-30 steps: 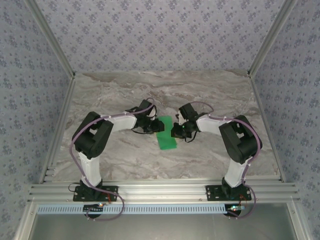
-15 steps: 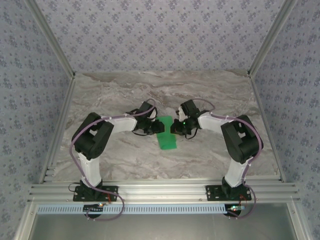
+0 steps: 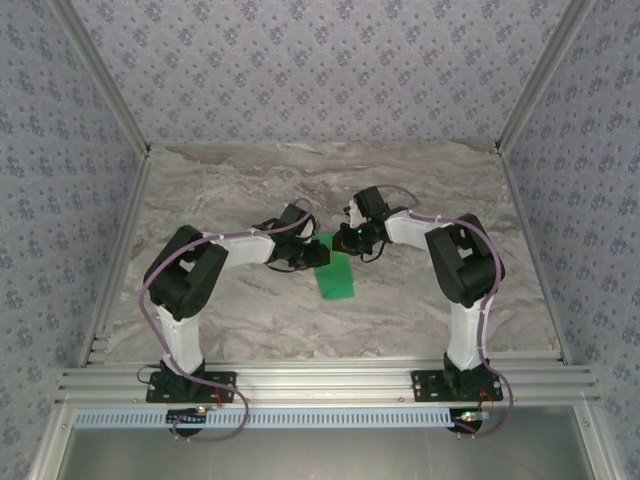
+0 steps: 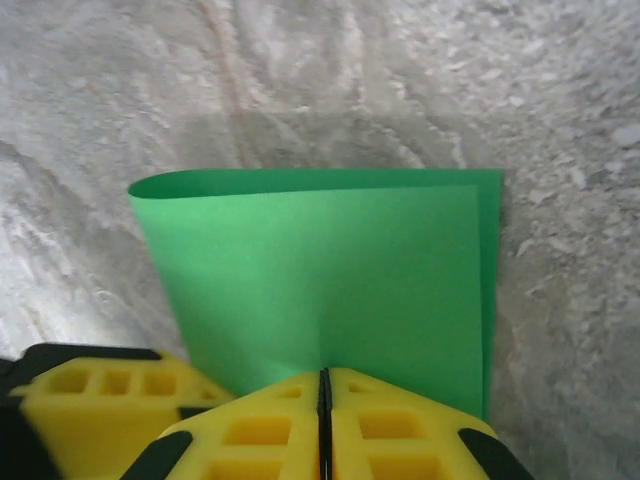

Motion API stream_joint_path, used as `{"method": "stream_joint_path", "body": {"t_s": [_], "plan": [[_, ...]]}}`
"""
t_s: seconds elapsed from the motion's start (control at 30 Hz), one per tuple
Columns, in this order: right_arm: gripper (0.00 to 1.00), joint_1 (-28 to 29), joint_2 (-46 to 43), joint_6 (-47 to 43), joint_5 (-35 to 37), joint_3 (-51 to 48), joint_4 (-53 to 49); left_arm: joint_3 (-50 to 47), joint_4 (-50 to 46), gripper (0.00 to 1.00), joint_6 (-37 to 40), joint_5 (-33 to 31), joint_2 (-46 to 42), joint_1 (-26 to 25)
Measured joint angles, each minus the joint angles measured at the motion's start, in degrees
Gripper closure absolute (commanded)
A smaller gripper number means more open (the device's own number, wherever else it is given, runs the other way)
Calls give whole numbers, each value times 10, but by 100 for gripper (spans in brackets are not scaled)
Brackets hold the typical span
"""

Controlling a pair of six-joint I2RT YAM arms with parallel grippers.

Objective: Fold a paper plane with a square sheet of paper (fold left side to right side)
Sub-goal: Hold the square sheet of paper at the center of the table, then first fold the square sheet of paper in half at the center of the table.

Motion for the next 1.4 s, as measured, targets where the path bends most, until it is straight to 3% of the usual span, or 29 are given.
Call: {"method": "stream_joint_path", "body": {"t_s": [0.5,1.03,1.4], "plan": [[89,2,4,9,-2,-1,5,-42,-12,65,2,1,-64,-31],[89,2,4,9,-2,-1,5,-64,22,69,7,2,-49,-36],[89,8,4,9,-8,-1,-1,-123,53,70,17,-9,-89,-93]]}}
